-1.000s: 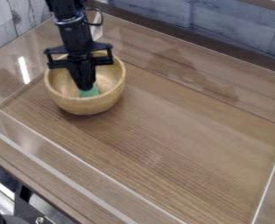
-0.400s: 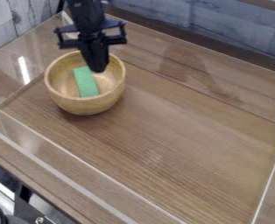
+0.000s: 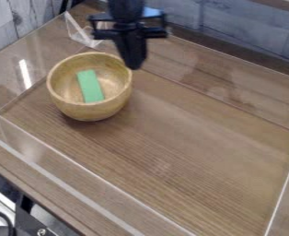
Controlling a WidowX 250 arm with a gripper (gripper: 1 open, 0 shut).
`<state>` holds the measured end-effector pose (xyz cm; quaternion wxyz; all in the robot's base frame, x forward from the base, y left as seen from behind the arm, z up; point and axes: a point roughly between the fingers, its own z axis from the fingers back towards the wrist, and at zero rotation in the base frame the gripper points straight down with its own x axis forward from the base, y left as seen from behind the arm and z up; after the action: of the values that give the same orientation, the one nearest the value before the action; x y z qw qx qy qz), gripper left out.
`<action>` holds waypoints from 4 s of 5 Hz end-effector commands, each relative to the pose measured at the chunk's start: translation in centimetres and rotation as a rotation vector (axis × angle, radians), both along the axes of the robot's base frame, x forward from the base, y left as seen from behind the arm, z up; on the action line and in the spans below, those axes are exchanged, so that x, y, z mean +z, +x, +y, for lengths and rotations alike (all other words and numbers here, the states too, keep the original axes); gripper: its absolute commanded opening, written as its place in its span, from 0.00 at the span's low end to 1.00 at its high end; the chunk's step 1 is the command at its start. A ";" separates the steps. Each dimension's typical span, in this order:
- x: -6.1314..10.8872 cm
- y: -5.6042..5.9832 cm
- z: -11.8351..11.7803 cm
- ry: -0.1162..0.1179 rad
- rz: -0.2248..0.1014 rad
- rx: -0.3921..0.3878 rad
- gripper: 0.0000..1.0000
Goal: Move green stick from inside the wooden bowl to the table next to it
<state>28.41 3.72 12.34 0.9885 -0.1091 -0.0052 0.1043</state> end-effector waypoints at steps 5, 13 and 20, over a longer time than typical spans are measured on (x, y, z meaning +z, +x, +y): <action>-6.0 4.2 -2.9 0.110 -0.079 -0.077 0.00; -4.9 3.7 -1.6 0.165 -0.125 -0.129 1.00; -5.9 1.1 3.8 0.193 -0.028 0.118 1.00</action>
<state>28.69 6.93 4.80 0.9872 -0.0203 -0.0047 0.1580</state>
